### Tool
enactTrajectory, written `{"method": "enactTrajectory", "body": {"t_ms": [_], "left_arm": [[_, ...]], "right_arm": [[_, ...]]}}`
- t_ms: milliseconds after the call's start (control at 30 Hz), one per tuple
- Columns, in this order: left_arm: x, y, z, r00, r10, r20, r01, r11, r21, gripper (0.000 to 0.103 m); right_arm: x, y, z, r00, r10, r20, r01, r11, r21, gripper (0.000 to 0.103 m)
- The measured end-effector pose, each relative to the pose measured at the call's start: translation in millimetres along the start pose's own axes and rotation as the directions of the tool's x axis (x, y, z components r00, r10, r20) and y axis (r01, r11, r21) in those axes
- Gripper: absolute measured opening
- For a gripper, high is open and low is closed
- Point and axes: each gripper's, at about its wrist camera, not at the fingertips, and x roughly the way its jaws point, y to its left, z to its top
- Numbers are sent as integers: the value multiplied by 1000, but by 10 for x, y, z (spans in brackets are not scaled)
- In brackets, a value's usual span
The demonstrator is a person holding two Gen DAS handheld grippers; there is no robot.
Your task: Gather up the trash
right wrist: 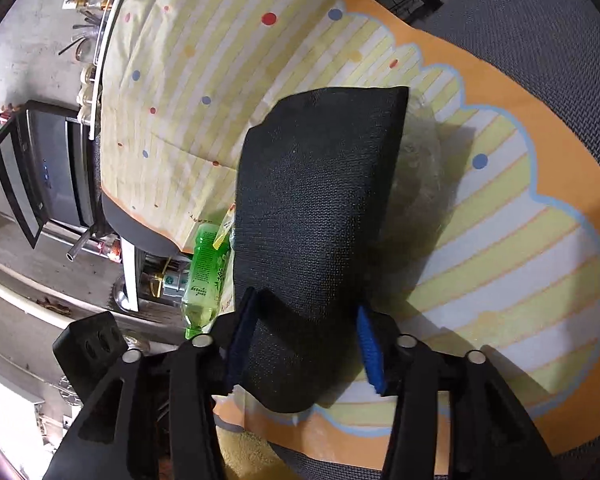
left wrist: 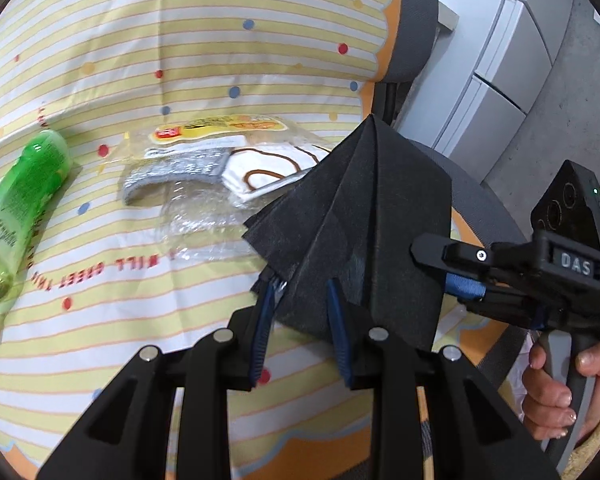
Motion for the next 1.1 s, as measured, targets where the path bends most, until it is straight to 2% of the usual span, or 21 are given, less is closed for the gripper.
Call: {"method": "enactTrajectory", "body": {"t_ms": [167, 233, 267, 400, 500, 567, 633, 733, 800, 1100], "left_arm": [[-340, 168, -55, 999, 18, 41, -17, 1000, -22, 27], [-469, 264, -54, 997, 41, 63, -39, 998, -42, 27], [-514, 311, -42, 996, 55, 73, -51, 997, -52, 27], [-591, 562, 43, 988, 126, 90, -117, 988, -100, 27], [-558, 760, 124, 986, 149, 80, -136, 980, -145, 27], [-489, 870, 193, 985, 159, 74, -145, 976, -164, 27], [-398, 946, 250, 984, 168, 57, -156, 973, -172, 27], [-284, 1035, 349, 988, 144, 51, -133, 974, -186, 31], [-200, 1106, 424, 991, 122, 54, -108, 973, -206, 39], [223, 1267, 651, 999, 17, 33, -7, 959, -285, 39]], "right_arm": [[-278, 291, -55, 998, 19, 60, -14, 997, -77, 21], [-442, 504, -70, 994, 24, 109, -7, 988, -152, 6], [-509, 578, -77, 991, 15, 134, 9, 984, -181, 5], [-865, 891, -60, 955, -37, 293, 122, 953, -277, 4], [-981, 1017, -40, 924, -103, 367, 232, 915, -329, 4], [-966, 1045, -14, 919, -125, 373, 263, 900, -347, 4], [-873, 1031, 7, 924, -155, 351, 285, 890, -357, 4], [-736, 964, 16, 924, -191, 330, 312, 877, -365, 4], [-666, 893, 29, 926, -208, 317, 321, 874, -364, 4], [-550, 789, 101, 923, -223, 314, 335, 867, -369, 4]]}}
